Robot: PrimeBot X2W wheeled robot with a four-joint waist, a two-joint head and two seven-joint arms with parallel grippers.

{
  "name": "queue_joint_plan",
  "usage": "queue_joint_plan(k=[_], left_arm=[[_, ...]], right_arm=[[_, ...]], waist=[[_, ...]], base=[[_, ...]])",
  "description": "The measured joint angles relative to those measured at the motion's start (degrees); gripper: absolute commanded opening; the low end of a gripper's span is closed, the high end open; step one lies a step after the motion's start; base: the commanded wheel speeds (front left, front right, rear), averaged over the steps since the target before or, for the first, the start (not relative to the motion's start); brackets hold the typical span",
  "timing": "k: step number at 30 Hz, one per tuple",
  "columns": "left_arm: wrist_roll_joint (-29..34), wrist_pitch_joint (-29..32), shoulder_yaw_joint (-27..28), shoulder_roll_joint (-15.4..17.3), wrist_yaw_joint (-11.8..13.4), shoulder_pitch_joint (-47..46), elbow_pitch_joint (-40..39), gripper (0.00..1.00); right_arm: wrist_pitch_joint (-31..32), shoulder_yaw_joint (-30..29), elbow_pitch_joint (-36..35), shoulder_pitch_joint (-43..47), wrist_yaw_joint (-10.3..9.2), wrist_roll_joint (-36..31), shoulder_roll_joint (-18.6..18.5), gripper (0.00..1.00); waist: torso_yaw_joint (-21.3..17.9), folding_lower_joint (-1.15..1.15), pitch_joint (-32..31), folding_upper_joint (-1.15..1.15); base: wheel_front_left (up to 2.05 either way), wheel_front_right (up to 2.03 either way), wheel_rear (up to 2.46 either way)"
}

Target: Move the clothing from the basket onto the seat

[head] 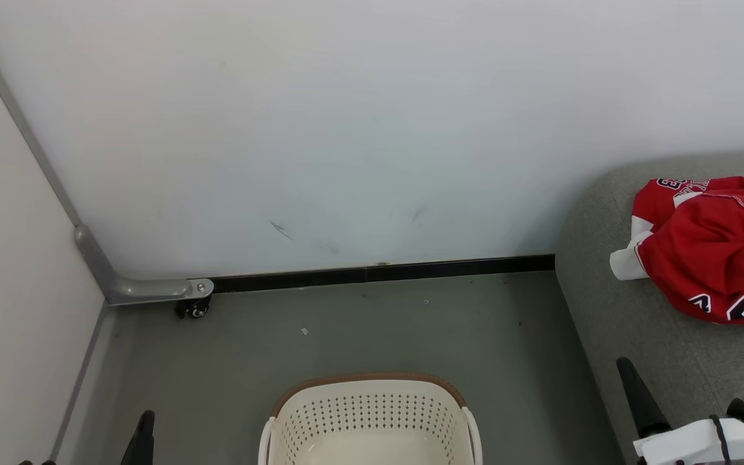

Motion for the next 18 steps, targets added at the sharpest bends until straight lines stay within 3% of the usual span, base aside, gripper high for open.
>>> queue_joint_plan(k=[8,18], left_arm=[[-5.0,1.6,1.3,-0.5,-1.2,-1.5,0.7,0.0],[-11.1,3.6,3.0,-1.7,-2.4,-3.3,1.6,0.0]], right_arm=[[1.7,-0.7,0.9,-0.4,0.0,7.1,-0.1,0.0],[3.5,-1.8,1.4,-2.5,0.01,16.0,-0.3,0.0]], waist=[[-0.1,-0.27,1.0,0.0],[-0.2,-0.35,2.1,0.0]], base=[[0.0,0.0,0.0],[0.0,0.0,0.0]])
